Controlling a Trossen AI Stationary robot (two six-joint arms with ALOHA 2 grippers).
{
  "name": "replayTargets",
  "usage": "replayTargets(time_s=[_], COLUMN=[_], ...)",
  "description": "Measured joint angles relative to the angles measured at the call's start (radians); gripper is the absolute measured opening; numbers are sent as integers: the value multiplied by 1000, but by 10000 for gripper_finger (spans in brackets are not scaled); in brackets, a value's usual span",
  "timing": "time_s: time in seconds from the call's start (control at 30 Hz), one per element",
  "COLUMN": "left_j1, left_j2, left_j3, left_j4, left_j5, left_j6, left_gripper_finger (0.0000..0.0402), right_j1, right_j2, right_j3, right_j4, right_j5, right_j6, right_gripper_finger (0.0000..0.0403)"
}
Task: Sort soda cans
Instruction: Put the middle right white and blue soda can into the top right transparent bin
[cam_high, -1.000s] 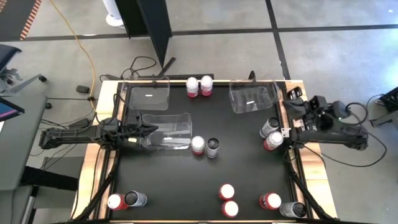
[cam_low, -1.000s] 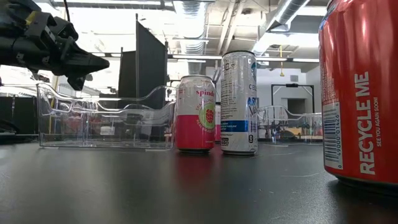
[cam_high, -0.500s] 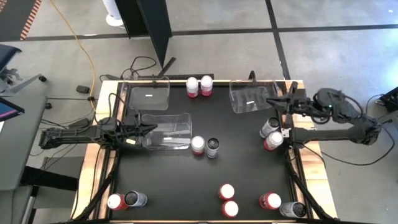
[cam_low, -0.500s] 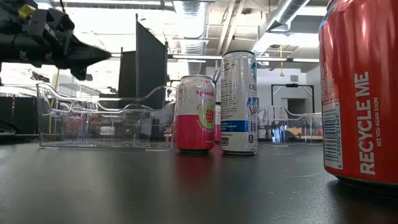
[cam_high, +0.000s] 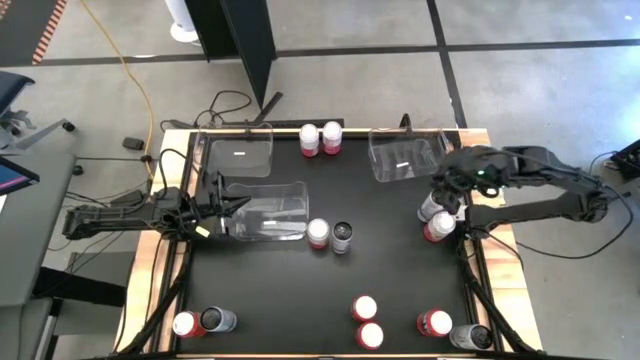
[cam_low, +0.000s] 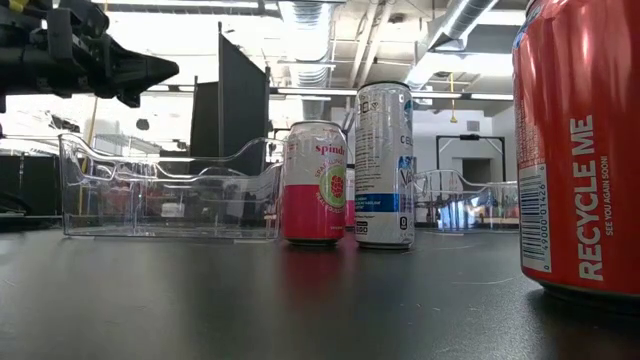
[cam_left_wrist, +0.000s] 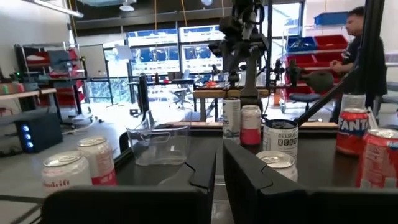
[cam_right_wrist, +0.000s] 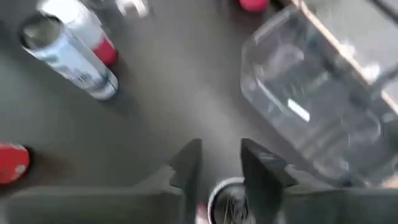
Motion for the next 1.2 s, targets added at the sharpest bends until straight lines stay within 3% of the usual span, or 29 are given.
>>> replayTargets(time_s=[0.27, 0.47, 0.8, 1.03, 1.2], left_j1=[0, 0, 0, 0, 0], left_j2=[0, 0, 0, 0, 0], left_j3=[1, 2, 2, 3, 3], left_j4=[-4, -14, -18, -19, -22], left_j5=[0, 0, 0, 0, 0], left_j6=[10, 6, -6, -8, -8], left_gripper_finger=[33, 33, 33, 33, 33], right_j1=[0, 0, 0, -13, -39], right_j2=[77, 113, 186, 186, 172], right_j3=[0, 0, -5, -128, -205], right_j4=[-138, -178, -243, -235, -138], right_j5=[-19, -51, -7, -6, -23], right_j6=[118, 210, 308, 342, 320], right_gripper_finger=[315, 388, 396, 396, 396])
